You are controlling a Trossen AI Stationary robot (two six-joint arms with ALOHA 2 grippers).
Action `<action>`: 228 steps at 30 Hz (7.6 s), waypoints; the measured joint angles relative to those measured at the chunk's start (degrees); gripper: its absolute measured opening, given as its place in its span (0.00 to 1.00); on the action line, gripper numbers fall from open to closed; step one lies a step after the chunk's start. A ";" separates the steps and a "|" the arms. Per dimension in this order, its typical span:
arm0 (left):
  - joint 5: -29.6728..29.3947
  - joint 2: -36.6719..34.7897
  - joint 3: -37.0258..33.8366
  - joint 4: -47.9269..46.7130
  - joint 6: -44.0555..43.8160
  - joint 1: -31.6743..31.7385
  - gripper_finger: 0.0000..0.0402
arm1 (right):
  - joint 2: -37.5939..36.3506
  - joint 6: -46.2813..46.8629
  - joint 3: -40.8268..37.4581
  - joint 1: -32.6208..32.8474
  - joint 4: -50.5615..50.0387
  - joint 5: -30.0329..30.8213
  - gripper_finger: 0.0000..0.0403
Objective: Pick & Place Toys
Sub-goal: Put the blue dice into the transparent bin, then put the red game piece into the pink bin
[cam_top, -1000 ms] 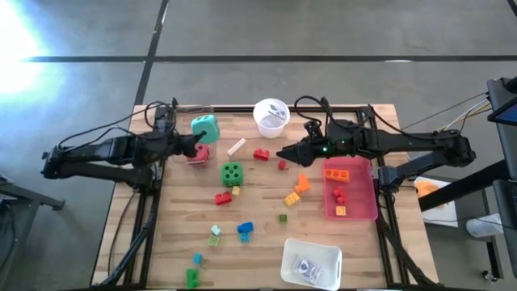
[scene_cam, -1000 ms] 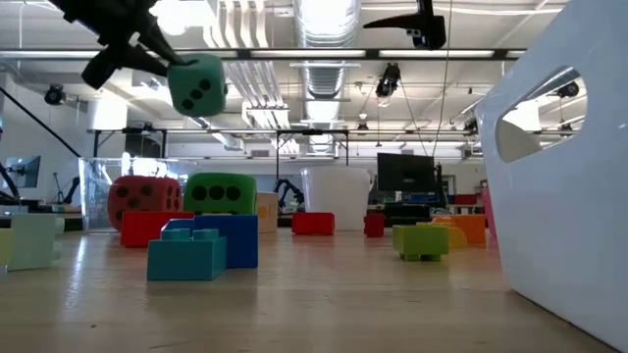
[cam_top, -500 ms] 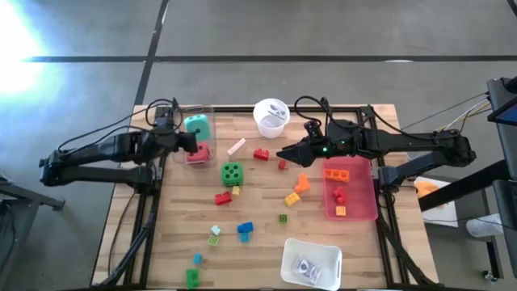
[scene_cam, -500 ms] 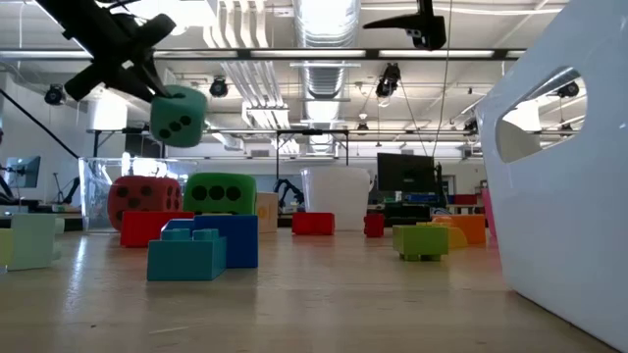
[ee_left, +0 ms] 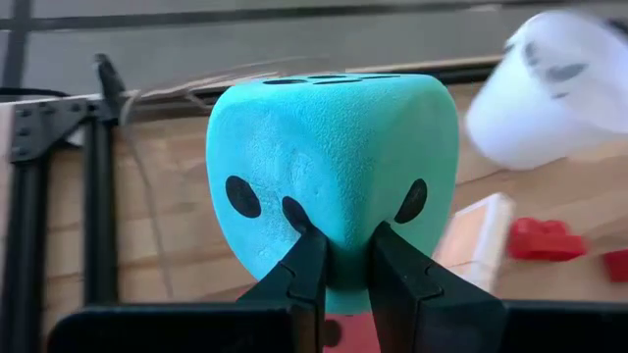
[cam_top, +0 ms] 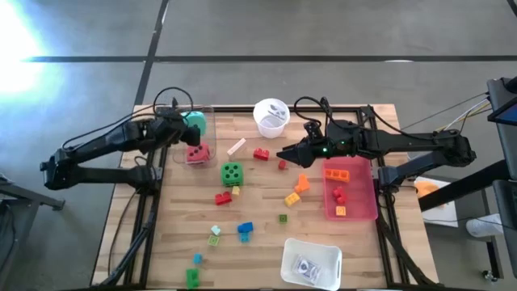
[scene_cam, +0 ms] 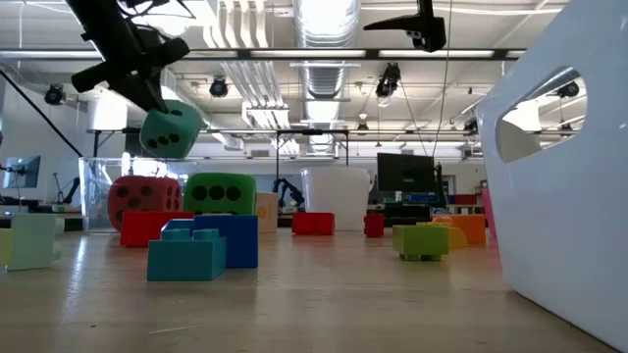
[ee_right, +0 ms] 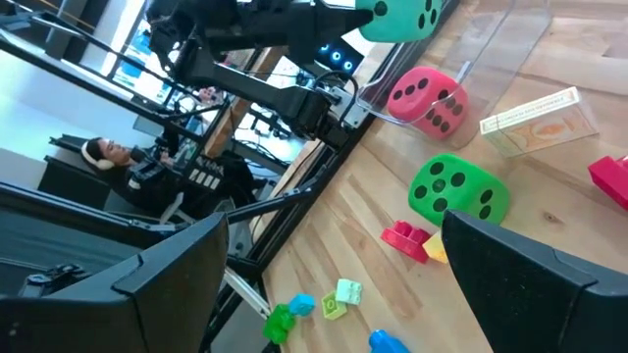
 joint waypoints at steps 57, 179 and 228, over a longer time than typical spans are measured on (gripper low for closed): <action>6.10 30.72 3.61 0.07 8.63 9.17 0.00 | 0.04 0.25 -2.77 0.55 0.37 0.00 0.90; 18.64 28.55 -8.61 26.02 17.74 -40.56 0.67 | 0.02 -0.43 -2.80 1.01 0.61 0.02 0.90; 19.99 22.70 -1.00 18.14 20.60 -39.93 0.33 | 0.02 -4.93 -2.80 1.42 2.65 -5.02 0.90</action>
